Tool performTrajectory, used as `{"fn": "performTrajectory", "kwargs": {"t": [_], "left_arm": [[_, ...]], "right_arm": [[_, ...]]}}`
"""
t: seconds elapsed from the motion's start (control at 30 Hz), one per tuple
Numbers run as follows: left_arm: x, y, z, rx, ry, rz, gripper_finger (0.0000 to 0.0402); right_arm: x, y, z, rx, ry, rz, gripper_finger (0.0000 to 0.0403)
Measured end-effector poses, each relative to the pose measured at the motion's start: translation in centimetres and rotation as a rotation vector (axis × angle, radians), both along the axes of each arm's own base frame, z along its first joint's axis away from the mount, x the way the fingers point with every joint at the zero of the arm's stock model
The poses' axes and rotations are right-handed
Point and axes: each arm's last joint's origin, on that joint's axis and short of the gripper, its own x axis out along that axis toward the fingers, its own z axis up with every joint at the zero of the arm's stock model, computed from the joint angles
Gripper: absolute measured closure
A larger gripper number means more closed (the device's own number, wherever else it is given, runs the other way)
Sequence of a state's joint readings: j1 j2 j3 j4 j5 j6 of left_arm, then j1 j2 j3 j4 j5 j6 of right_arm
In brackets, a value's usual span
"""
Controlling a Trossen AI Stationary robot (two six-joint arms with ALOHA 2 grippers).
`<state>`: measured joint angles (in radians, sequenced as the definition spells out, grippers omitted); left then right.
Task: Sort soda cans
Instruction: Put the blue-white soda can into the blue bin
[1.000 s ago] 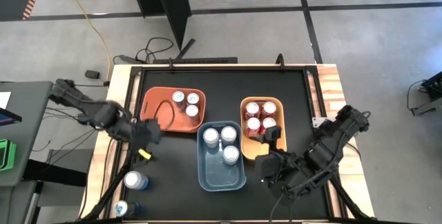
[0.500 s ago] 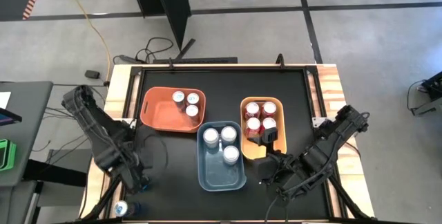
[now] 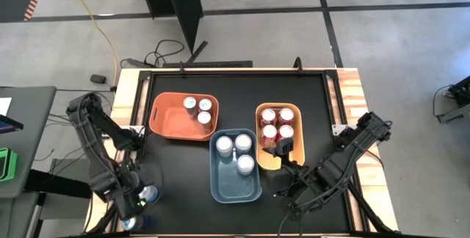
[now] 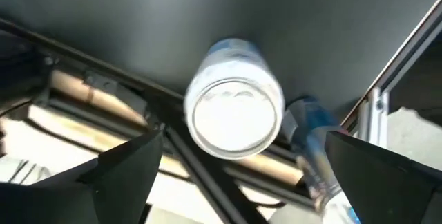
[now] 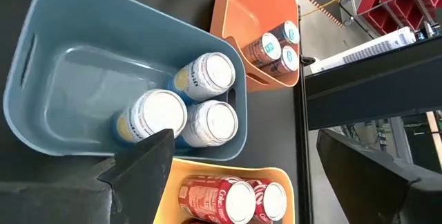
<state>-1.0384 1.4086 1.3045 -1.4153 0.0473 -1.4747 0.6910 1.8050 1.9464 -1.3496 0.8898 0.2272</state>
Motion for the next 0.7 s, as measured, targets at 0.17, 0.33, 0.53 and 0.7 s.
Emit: {"fn": "performTrajectory", "kwargs": {"t": [0.17, 0.33, 0.53, 0.7], "left_arm": [[-0.7, -0.7, -0.5, 0.006, -0.058, 0.002, 0.0002], [-1.3, -0.5, -1.9, 0.062, -0.027, -0.008, 0.0002], [-1.5, -0.1, -3.3, 0.099, -0.009, -0.017, 0.0001], [-1.5, -0.3, -4.5, 0.088, -0.013, -0.033, 0.0001]], "right_arm": [[0.0, 0.0, 0.0, -0.001, 0.0, 0.0, 0.0031], [0.0, 0.0, 0.0, 0.002, -0.004, -0.001, 0.0031], [0.1, 0.1, 0.0, 0.011, -0.012, -0.005, 0.0031], [0.1, 0.1, 0.1, 0.018, -0.021, -0.005, 0.0031]]}}
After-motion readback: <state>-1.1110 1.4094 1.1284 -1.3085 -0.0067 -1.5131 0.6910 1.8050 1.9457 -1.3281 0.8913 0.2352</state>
